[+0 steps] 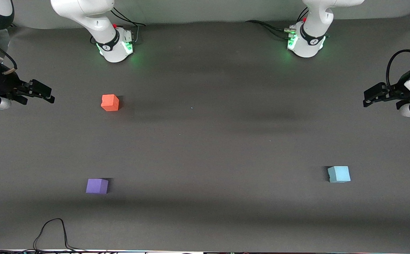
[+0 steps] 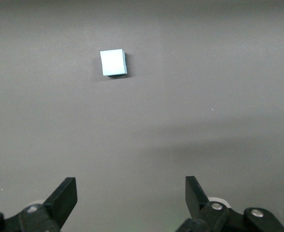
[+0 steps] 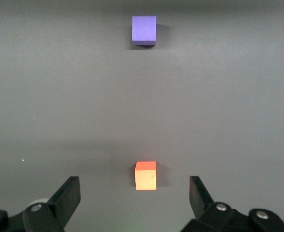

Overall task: Place blue block between orange and purple blocks
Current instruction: 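Reach the left gripper down to the light blue cube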

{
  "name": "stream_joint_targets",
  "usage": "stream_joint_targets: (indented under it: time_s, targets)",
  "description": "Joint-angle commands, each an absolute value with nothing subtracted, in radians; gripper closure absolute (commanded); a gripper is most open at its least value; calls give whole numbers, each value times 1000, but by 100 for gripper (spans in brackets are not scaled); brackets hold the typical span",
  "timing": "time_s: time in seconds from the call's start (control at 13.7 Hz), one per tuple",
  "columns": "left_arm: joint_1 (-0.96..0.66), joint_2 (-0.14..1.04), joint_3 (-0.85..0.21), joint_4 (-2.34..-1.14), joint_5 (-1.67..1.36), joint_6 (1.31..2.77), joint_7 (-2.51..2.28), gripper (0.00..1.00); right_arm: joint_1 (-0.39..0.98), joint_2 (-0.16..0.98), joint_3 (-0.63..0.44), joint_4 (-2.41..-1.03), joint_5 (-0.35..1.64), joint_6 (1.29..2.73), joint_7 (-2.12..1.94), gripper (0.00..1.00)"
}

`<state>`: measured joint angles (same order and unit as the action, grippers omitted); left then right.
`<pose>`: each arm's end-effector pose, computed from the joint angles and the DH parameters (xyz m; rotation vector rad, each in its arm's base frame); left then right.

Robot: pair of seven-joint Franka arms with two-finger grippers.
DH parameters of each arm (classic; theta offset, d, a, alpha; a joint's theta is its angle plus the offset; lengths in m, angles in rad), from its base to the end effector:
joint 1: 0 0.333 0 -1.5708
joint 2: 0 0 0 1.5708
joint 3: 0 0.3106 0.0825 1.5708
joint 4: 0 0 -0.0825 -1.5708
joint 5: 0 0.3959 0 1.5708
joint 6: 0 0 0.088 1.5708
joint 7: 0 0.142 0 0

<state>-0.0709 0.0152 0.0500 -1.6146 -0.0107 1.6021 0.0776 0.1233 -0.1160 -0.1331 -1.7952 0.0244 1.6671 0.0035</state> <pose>0.5712 -0.0136 0.5570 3.1268 -0.1534 -0.0429 0.5350 -0.0048 0.5467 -3.1018 0.0230 0.0202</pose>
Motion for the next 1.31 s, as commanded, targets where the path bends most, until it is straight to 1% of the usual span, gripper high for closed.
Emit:
stream_joint_targets:
  time_s: [0.0, 0.29, 0.51, 0.8, 1.24]
  targets:
    - [-81, 9, 60, -1611, -14, 1580, 63, 0, 127, -141, -135, -1822, 21, 1680, -5, 0]
    - [-80, 18, 60, -1612, -9, 1580, 83, 0, 127, -141, -135, -1822, 21, 1681, -5, 0]
    - [-57, 70, 60, -1586, -6, 1620, 97, 0, 127, -141, -135, -1824, 21, 1681, -5, 0]
    - [-6, 136, 61, -1586, -6, 1715, 143, 0, 129, -140, -135, -1824, 25, 1683, -3, 0]
    - [5, 337, 60, -1592, -8, 1948, 141, 0, 129, -141, -137, -1836, 26, 1686, -3, 0]
